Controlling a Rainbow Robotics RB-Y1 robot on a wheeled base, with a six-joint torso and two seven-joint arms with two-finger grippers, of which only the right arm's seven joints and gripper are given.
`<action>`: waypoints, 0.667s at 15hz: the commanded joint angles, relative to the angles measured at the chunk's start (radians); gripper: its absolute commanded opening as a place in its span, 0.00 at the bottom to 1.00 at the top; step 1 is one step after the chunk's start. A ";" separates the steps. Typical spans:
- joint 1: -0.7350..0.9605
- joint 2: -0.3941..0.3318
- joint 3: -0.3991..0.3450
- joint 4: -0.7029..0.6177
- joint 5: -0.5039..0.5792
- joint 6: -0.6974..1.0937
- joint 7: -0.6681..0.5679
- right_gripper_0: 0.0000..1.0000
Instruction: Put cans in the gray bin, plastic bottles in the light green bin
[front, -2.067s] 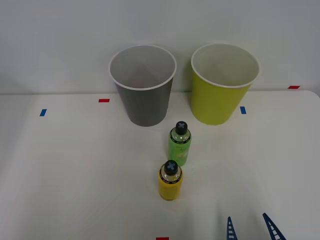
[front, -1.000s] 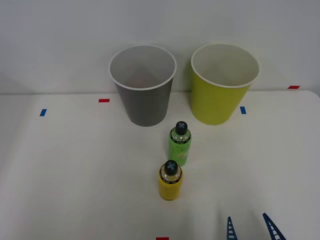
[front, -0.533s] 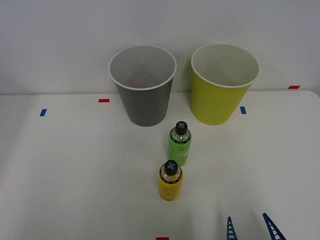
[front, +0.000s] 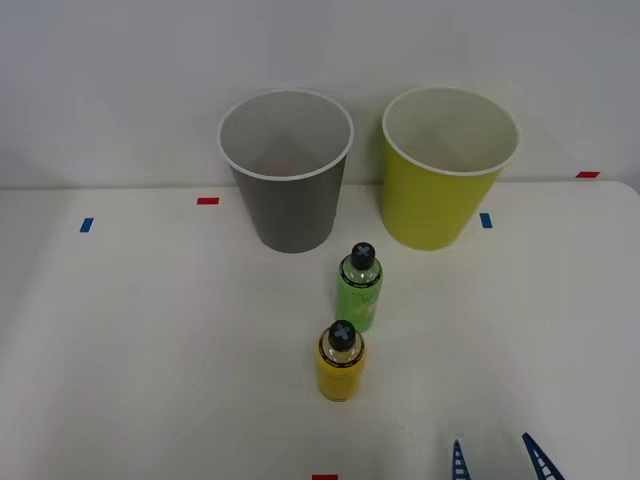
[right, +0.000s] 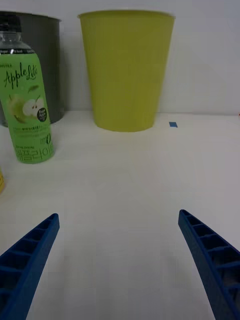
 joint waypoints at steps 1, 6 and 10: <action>-0.022 -0.042 0.018 -0.010 0.013 -0.038 0.005 0.82; -0.102 -0.171 0.089 -0.025 0.003 -0.038 0.019 0.82; -0.163 -0.309 0.168 -0.068 -0.065 -0.040 0.034 1.00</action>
